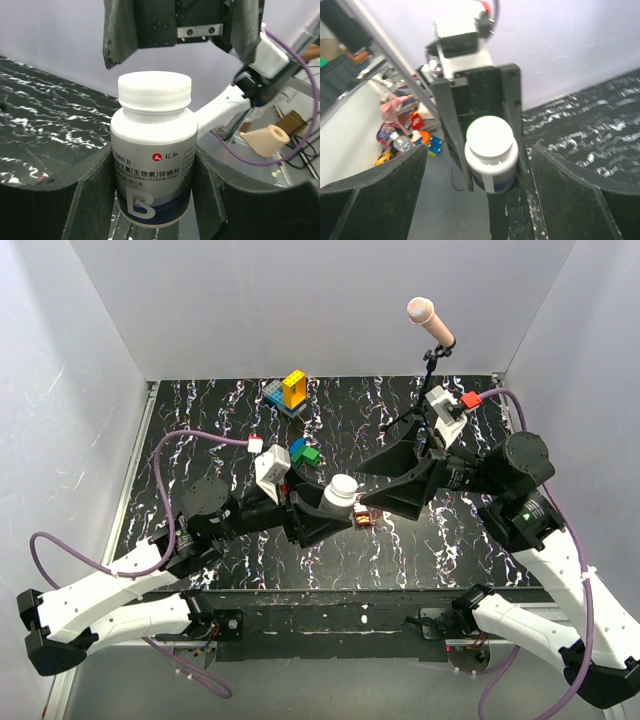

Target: Sort the pills into containers

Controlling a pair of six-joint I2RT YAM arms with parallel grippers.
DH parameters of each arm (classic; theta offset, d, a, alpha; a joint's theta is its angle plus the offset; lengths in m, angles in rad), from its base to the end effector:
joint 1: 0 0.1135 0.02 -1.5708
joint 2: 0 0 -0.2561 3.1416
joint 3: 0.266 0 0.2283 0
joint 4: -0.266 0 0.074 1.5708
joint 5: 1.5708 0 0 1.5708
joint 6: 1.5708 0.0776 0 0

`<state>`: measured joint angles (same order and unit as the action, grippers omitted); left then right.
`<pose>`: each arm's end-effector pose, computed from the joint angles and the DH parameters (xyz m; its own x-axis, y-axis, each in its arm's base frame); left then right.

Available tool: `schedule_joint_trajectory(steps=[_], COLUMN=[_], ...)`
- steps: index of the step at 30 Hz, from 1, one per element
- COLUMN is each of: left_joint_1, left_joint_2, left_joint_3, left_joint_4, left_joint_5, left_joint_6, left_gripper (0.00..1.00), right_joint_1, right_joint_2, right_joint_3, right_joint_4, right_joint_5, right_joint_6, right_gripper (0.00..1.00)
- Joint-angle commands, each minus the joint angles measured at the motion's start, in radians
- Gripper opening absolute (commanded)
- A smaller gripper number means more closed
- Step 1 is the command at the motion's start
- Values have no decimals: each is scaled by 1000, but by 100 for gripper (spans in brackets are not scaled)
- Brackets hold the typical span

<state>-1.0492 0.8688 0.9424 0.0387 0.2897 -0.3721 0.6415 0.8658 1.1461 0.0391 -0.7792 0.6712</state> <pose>0.0891 -0.1995 0.4017 -0.3015 -0.1746 -0.9373 0.9261 0.1802 -0.3315 0.1050 0.1465 0.4677 -0.4002 0.2534 -0.8807 -0.9084 0.0169 0.4177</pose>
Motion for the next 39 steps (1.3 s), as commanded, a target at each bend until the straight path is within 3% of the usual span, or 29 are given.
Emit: schedule_joint_trajectory(steps=[1, 10, 14, 19, 28, 34, 39], left_joint_1=[2, 2, 2, 2, 2, 2, 2], left_joint_2=[2, 78, 91, 90, 91, 85, 93], left_joint_3=[-22, -5, 6, 9, 12, 12, 32], left_joint_4=[130, 234, 247, 260, 274, 280, 247], left_joint_5=[161, 255, 259, 255, 264, 255, 236], left_joint_6=[-42, -83, -85, -85, -94, -93, -77], left_gripper=[0, 0, 0, 0, 0, 0, 0], right_joint_1=[-5, -5, -5, -5, -5, -5, -5], right_joint_2=[21, 71, 82, 81, 59, 55, 39], right_joint_3=[-19, -49, -66, -85, -89, -89, -63], right_joint_4=[300, 478, 556, 556, 487, 461, 339], right_joint_5=[-169, -229, -249, -265, -255, -247, -221], right_joint_6=[134, 241, 294, 297, 242, 226, 131], right_gripper=[91, 90, 83, 72, 70, 47, 36])
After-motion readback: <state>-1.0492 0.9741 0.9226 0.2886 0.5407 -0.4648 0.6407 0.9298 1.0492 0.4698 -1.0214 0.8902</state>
